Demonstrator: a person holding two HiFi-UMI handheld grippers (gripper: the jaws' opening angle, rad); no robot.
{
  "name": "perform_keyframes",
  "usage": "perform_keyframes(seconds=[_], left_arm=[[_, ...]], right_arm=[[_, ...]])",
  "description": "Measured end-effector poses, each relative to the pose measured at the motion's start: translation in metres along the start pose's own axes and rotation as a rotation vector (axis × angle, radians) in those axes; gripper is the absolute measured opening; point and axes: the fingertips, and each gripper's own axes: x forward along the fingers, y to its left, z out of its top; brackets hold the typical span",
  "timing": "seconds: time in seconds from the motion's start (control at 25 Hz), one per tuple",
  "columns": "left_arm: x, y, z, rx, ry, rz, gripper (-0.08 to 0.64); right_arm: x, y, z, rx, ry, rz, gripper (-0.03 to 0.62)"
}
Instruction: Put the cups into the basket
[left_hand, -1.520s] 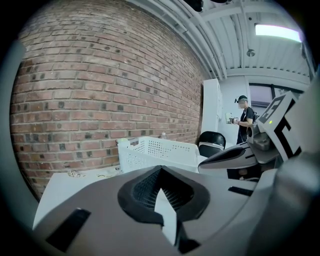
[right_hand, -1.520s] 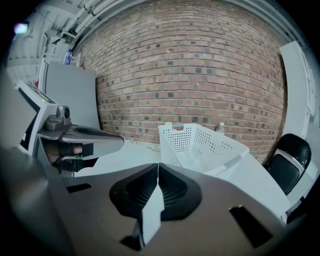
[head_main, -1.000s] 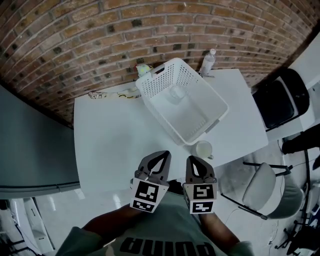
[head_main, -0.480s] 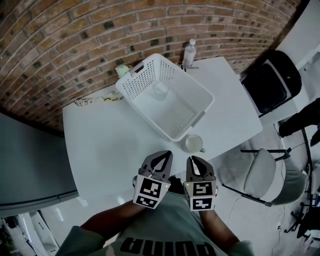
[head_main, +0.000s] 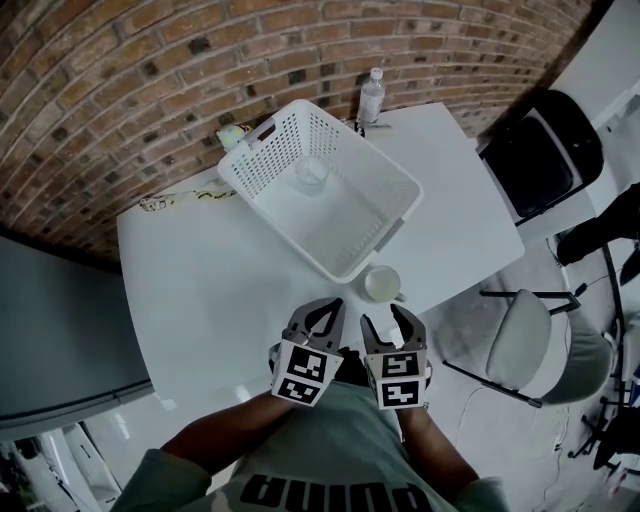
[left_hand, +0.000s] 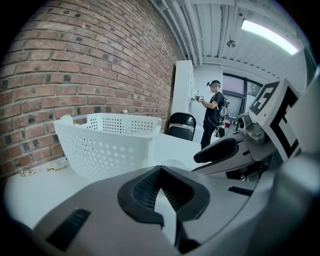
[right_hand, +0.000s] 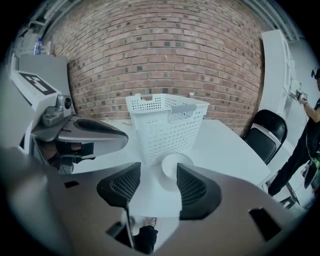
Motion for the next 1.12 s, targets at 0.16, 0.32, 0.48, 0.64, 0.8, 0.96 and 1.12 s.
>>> perform_keyframes(seconds=[0.16,0.32,0.48,0.64,0.8,0.96,1.12], left_arm=[[0.011,0.003,-0.011,-0.008,0.035,0.011,0.003],[0.02,0.007,-0.02,-0.019,0.068,0.018,0.003],[0.028,0.011,-0.023,-0.03,0.091,0.029,0.003],[0.036,0.014,-0.026,-0.032,0.109,0.027,0.003],[0.041,0.015,-0.035,-0.03,0.136,0.015,0.003],[0.047,0.013,-0.042,-0.02,0.151,0.001,0.003],[0.052,0.016,-0.047,-0.022,0.163,0.0,0.003]], right_arm=[[0.013,-0.011,-0.004,-0.004,0.018,-0.003,0.266],[0.028,-0.021,-0.009,-0.013,0.047,-0.005,0.318],[0.042,-0.028,-0.014,-0.017,0.074,0.009,0.359],[0.055,-0.032,-0.017,-0.023,0.093,0.024,0.379],[0.069,-0.034,-0.022,-0.031,0.125,0.041,0.393],[0.079,-0.037,-0.025,-0.04,0.154,0.056,0.403],[0.088,-0.04,-0.027,-0.048,0.173,0.065,0.405]])
